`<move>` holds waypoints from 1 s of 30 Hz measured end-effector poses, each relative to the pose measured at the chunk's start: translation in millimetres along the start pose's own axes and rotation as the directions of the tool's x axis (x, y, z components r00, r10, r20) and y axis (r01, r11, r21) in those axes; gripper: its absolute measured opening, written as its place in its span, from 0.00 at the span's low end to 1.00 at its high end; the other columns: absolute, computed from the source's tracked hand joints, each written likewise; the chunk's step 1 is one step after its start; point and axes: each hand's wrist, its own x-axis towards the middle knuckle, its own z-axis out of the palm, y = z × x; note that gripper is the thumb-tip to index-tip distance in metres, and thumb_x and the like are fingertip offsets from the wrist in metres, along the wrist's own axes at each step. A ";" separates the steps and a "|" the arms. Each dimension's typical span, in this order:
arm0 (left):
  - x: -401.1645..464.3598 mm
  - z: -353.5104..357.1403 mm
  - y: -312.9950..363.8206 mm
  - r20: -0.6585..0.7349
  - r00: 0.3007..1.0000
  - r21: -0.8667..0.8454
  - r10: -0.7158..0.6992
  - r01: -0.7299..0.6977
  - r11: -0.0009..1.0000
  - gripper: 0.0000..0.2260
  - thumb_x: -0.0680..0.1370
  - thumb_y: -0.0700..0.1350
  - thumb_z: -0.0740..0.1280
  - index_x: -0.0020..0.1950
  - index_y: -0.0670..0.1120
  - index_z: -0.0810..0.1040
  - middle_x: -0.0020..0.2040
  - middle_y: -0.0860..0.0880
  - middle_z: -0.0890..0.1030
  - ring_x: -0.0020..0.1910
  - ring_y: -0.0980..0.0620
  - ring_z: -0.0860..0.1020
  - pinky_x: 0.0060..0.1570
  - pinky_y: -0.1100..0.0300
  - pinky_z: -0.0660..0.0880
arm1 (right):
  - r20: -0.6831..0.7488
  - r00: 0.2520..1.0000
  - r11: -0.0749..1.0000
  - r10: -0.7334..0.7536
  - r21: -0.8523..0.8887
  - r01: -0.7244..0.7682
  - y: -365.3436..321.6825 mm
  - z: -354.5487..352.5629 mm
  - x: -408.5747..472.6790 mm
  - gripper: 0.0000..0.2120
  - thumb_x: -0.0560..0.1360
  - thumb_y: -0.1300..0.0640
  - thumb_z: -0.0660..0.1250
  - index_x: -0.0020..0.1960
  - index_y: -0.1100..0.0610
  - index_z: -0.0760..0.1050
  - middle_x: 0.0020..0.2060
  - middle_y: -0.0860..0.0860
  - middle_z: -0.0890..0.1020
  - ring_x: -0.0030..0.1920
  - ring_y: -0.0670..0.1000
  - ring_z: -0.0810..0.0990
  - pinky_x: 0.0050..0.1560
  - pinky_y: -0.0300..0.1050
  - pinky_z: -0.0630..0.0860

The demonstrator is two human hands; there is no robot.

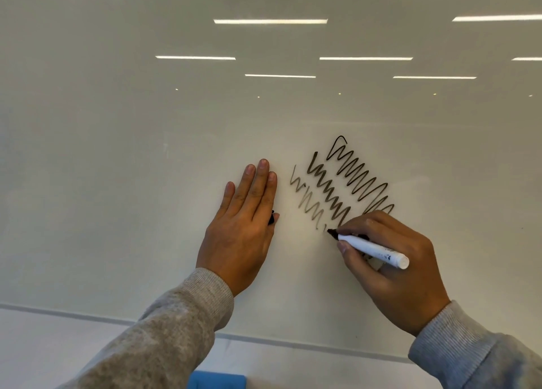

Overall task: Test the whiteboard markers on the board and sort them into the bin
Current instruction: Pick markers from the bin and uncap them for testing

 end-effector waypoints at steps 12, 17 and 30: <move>-1.0 -0.5 1.3 0.001 1.000 -0.015 -0.001 0.001 1.000 0.26 0.85 0.45 0.55 0.81 0.41 0.51 0.82 0.44 0.48 0.81 0.46 0.48 0.76 0.44 0.60 | 0.051 0.999 1.000 0.007 -0.007 -0.007 4.7 -2.2 -19.3 0.09 0.76 0.51 0.69 0.52 0.53 0.83 0.45 0.44 0.83 0.45 0.42 0.80 0.46 0.29 0.78; -1.5 -1.7 2.3 -0.002 1.000 -0.035 -0.002 0.002 0.999 0.27 0.84 0.45 0.58 0.81 0.41 0.52 0.82 0.43 0.49 0.81 0.45 0.49 0.76 0.43 0.60 | 0.050 0.998 0.999 0.032 -0.008 -0.032 8.5 -4.5 -25.0 0.10 0.76 0.49 0.68 0.52 0.53 0.83 0.45 0.43 0.83 0.44 0.41 0.80 0.46 0.29 0.78; -1.5 -2.4 3.0 0.004 1.000 -0.052 -0.009 0.009 0.999 0.27 0.84 0.45 0.59 0.81 0.41 0.52 0.82 0.43 0.50 0.81 0.46 0.49 0.75 0.42 0.61 | 0.065 0.994 0.996 0.084 -0.005 -0.084 13.7 -16.1 -53.8 0.12 0.76 0.47 0.64 0.51 0.51 0.83 0.45 0.41 0.82 0.46 0.40 0.80 0.45 0.28 0.77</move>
